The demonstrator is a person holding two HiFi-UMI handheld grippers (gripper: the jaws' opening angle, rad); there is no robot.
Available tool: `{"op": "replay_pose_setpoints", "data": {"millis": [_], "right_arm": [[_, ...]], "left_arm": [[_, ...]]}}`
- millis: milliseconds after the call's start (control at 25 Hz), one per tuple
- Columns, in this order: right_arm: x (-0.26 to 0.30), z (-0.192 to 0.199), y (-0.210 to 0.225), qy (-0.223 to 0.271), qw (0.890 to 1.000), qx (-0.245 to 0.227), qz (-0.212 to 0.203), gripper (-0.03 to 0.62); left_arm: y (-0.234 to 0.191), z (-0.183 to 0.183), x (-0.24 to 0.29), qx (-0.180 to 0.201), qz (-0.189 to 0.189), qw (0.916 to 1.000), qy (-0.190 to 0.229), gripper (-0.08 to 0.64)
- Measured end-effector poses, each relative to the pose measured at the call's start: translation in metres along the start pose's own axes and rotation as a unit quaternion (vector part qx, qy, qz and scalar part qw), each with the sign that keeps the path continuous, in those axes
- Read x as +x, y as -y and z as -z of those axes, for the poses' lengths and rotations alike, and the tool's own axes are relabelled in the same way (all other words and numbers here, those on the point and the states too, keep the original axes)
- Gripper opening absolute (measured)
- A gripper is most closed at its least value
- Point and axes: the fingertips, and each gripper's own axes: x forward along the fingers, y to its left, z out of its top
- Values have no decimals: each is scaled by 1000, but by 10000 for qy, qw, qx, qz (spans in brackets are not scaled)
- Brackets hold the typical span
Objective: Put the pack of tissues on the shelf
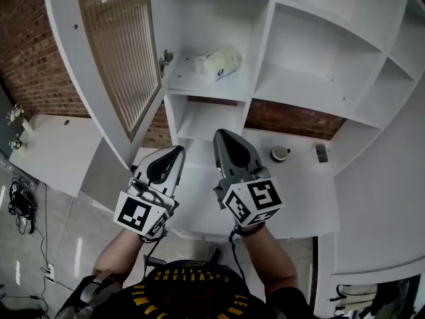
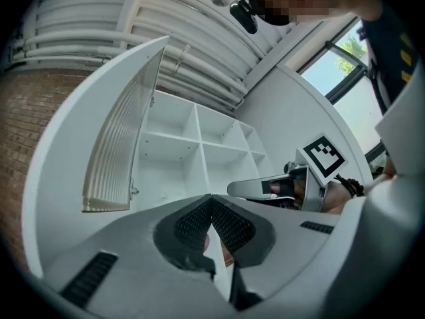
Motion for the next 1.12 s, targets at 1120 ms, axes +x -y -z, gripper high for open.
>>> {"op": "replay_pose_setpoints", "data": {"millis": [1120], "right_arm": [[-67,-7,-108,45,9965,-730,398,-5]], "left_arm": [[19,-21,-118,-645,183,9976,147,3]]}}
